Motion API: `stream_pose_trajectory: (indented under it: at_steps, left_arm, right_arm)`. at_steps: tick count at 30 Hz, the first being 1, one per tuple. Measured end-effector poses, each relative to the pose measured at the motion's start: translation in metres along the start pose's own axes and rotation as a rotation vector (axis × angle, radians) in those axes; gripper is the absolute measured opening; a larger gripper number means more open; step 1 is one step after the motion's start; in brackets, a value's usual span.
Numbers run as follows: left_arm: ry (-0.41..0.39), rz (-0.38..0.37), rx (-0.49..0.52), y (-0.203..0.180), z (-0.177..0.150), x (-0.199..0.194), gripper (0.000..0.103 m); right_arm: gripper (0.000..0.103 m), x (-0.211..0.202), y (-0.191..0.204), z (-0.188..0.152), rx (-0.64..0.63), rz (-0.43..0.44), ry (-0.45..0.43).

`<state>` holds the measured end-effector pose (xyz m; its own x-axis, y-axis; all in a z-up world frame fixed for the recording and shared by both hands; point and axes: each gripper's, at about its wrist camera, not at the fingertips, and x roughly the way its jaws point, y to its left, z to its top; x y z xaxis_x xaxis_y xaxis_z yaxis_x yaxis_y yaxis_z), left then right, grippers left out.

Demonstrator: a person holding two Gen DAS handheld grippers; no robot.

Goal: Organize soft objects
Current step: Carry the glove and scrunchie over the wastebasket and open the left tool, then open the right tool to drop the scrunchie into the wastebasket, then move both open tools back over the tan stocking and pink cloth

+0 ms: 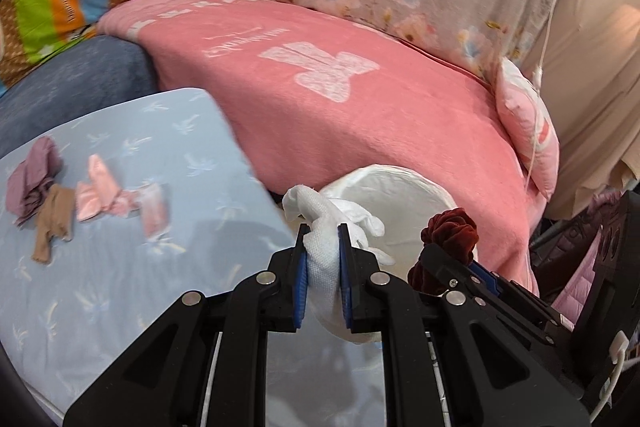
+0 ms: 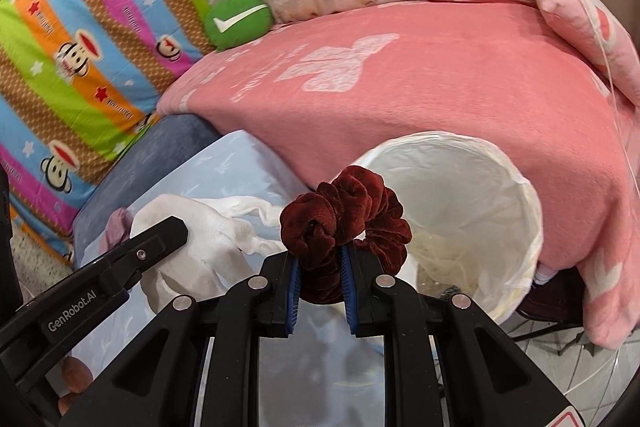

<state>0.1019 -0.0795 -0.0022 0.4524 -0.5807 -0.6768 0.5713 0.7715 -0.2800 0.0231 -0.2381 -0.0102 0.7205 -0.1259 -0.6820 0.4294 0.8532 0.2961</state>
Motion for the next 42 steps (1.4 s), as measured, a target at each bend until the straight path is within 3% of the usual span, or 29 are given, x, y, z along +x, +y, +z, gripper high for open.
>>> stream_pose_trajectory:
  at_steps: [10,13,15,17,33,42]
  left_arm:
    - [0.041,-0.067,0.061,-0.033,0.01,0.032,0.016]
    - [0.048,-0.088,0.058,-0.036,0.014,0.037,0.029]
    - [0.04,-0.084,0.062,-0.037,0.016,0.038,0.049]
    - [0.022,-0.061,0.066,-0.037,0.016,0.037,0.057]
    - [0.01,0.037,-0.025,0.006,0.008,0.026,0.057]
    - [-0.009,0.077,-0.06,0.027,0.003,0.014,0.057]
  right_arm:
    - [0.017,0.013,-0.037,0.007,0.067,-0.045,0.003]
    - [0.018,0.017,-0.042,0.007,0.077,-0.05,0.003]
    - [0.02,0.019,-0.044,0.007,0.083,-0.053,0.005]
    - [0.022,0.021,-0.045,0.009,0.089,-0.057,0.005]
    - [0.042,0.029,-0.017,0.006,0.034,-0.057,0.014]
    - [0.043,0.027,0.011,0.005,-0.019,-0.026,0.019]
